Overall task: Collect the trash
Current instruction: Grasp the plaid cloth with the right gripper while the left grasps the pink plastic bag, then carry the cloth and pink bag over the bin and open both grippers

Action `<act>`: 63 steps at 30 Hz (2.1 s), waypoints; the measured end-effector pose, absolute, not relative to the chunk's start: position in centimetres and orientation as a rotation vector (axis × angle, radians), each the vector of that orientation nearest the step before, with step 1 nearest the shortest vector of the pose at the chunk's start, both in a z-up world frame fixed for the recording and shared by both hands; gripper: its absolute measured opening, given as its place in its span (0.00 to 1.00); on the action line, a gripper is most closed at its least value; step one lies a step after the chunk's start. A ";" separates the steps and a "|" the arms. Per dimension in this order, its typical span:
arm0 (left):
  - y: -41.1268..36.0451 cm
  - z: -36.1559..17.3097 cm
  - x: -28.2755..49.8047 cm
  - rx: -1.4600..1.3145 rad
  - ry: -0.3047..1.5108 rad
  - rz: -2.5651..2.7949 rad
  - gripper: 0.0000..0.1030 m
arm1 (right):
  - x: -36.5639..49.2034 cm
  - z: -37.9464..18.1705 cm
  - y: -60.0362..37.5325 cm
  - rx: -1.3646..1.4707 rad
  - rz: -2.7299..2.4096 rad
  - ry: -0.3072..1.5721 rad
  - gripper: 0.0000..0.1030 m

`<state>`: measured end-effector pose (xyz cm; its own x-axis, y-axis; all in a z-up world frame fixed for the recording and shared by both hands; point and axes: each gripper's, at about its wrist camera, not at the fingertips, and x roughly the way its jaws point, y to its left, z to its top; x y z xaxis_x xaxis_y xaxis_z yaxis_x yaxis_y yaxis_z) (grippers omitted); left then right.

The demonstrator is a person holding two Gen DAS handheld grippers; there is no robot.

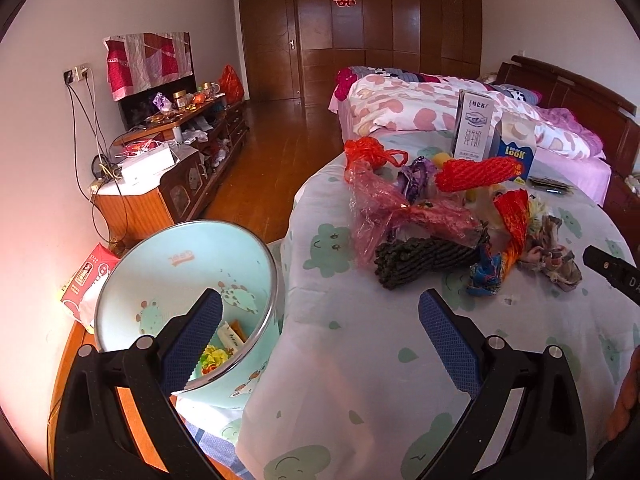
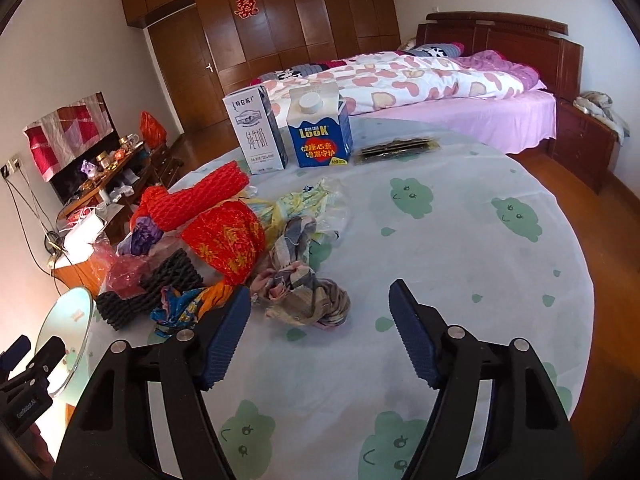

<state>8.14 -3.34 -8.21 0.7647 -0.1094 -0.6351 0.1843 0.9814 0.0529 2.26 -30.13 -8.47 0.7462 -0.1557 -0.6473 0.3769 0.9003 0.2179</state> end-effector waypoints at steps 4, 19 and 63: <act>-4.8 -7.5 8.8 0.119 0.650 -0.204 0.93 | 3.9 -9.1 -30.4 0.370 -0.276 0.699 0.67; -10.5 -6.6 14.2 0.029 0.700 -0.278 0.83 | 8.6 -11.9 -31.3 0.442 -0.176 0.847 0.43; 1.5 -4.9 9.3 0.000 0.654 -0.135 0.24 | 4.0 -4.6 -20.7 0.233 -0.080 0.593 0.26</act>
<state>9.30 1.53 -4.90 0.7853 -0.1254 -0.6063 0.1254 0.9912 -0.0427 4.02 -20.74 -4.62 0.8270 -0.0076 -0.5621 0.1409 0.9708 0.1943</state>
